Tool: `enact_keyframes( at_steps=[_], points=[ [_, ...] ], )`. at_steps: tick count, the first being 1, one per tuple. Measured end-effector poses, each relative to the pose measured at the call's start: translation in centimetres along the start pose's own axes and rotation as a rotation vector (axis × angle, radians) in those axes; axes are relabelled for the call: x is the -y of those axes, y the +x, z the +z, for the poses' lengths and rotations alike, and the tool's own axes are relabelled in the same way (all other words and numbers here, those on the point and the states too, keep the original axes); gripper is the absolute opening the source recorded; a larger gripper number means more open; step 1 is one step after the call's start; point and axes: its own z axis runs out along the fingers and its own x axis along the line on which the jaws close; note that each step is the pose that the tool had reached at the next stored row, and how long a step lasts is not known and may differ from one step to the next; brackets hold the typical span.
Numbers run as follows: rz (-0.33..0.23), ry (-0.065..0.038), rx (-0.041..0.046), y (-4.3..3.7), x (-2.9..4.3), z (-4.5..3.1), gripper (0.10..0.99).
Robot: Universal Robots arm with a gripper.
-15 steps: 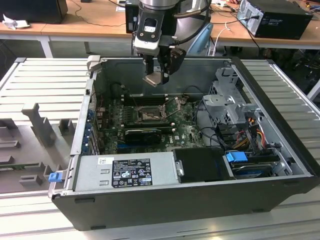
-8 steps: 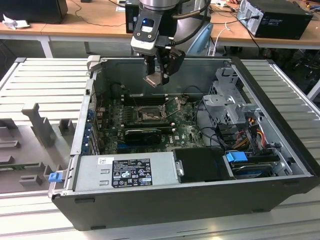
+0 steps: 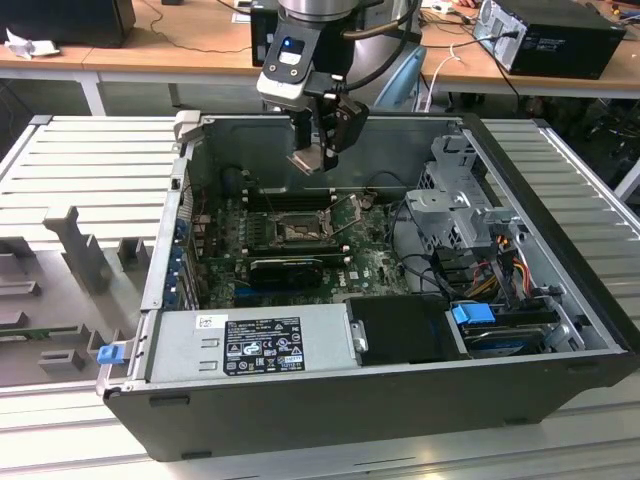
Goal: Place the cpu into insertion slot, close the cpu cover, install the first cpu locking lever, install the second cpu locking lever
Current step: 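Place the cpu into insertion slot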
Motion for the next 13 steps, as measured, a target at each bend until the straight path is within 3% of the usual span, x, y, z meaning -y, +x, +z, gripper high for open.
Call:
enact_keyframes(
  at_steps=[13],
  points=[
    [0.068, -0.001, 0.0058, 0.0, 0.01, 0.08, 0.529]
  ],
)
